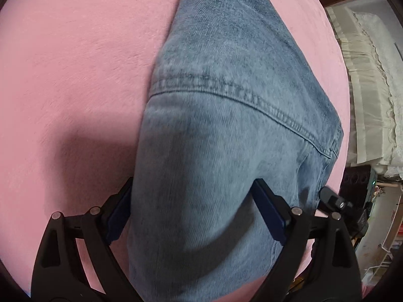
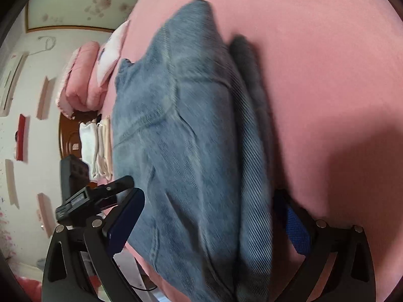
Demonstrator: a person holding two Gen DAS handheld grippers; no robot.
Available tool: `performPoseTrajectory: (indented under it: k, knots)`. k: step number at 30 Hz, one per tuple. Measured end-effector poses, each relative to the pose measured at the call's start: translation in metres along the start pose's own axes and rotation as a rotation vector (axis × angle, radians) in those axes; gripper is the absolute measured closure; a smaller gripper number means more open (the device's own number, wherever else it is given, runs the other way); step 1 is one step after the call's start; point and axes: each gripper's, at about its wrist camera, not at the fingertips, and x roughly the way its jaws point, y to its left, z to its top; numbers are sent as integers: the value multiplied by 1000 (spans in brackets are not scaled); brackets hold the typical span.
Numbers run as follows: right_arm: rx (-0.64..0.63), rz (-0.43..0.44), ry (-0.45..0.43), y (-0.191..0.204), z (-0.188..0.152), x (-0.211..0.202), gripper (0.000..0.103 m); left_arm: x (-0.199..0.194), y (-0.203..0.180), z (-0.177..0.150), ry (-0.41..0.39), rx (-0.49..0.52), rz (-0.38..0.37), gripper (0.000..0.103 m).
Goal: Fold large clothes
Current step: 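Grasp the folded denim jacket with both tools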
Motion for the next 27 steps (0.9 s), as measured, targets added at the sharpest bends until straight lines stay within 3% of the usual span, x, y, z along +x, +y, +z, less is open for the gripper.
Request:
performPoseTrajectory:
  k: [3,7,9,11,14,16,20,24,27]
  knots:
    - [-44,11,-27,9,15,10,3,4,1,3,-3,0,-5,14]
    - [-130,-63,-52,29,15,20,11,6,8,-1,12,-50,-5,16]
    - [-161,-111,-72,30,12,15,28,6,5,-6,11,-47,14,18]
    - [-150,-118,-86,25,10,7,55,2,-2,-10,-5,-61,43,22]
    - [-97,-63,-112,23,6,-4,71,-6,-20,-21,-48,-36,128,33]
    - [-110,-71,-124,34,5,-7,74,-13,-31,-27,-77,-25,171,41]
    - [-181,-49,-167,75,-12,-11,80,-31,-29,-42,-104,-64,152,54]
    - [-325,-141,-191,129,-33,-7,81,-61,-4,-56,-102,-84,136,58]
    - [-327,-129,-194,157,-47,2,82,-89,14,-66,-128,-75,155,59]
